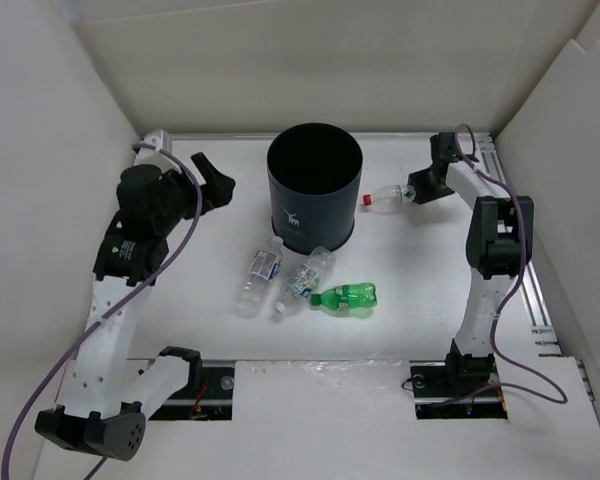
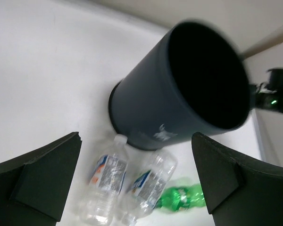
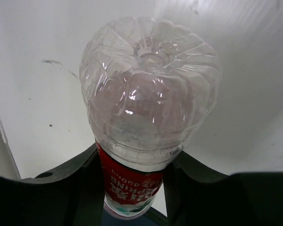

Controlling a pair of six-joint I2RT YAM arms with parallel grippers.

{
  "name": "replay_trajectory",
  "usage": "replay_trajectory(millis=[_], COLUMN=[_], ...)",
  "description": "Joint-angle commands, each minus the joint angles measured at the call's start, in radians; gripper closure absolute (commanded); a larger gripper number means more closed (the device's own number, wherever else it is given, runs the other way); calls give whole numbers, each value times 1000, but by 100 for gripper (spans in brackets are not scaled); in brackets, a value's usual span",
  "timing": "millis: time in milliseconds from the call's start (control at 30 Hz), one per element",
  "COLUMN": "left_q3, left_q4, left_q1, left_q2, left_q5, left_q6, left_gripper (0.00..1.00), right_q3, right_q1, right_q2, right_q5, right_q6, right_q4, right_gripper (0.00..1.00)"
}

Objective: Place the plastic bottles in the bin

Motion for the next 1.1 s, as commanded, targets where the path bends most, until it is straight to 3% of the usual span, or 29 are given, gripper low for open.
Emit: replay_trajectory(millis=[0, 133, 267, 400, 500, 600, 700, 767, 800, 900, 1067], left_q3=[220, 376, 435, 460, 483, 483, 472, 451, 440, 406, 406], left_q4=[2, 2, 12, 74, 133, 208, 287, 333, 350, 378, 304], left_q1=[1, 1, 1, 1, 1, 1, 1, 1, 1, 1, 1], left_q2=[21, 88, 123, 157, 181, 203, 192, 175, 155, 132, 123], left_q5=[32, 161, 296, 495, 633, 738, 793, 835, 835, 858, 789], left_q6=[33, 42, 66, 76, 76, 67, 67, 67, 67, 83, 131], left_gripper=[0, 0, 0, 0, 0, 0, 0, 0, 0, 0, 0], right_q3=[79, 140, 177, 157, 103, 82, 126, 200, 286, 336, 370], right_q1=[-28, -38, -27, 11, 54, 122, 215, 319, 353, 462, 619], right_q2=[-125, -200, -295, -439, -570, -653, -673, -648, -619, -605, -579], right_q5=[88, 145, 255, 358, 381, 292, 109, -25, -71, -267, -413], right_q6=[-79, -102, -124, -151, -220, -375, -548, -686, -722, -797, -863], right_q4=[-47, -75, -95, -26, 127, 296, 405, 369, 343, 333, 335], right_gripper=[100, 100, 100, 100, 100, 100, 100, 100, 100, 100, 100])
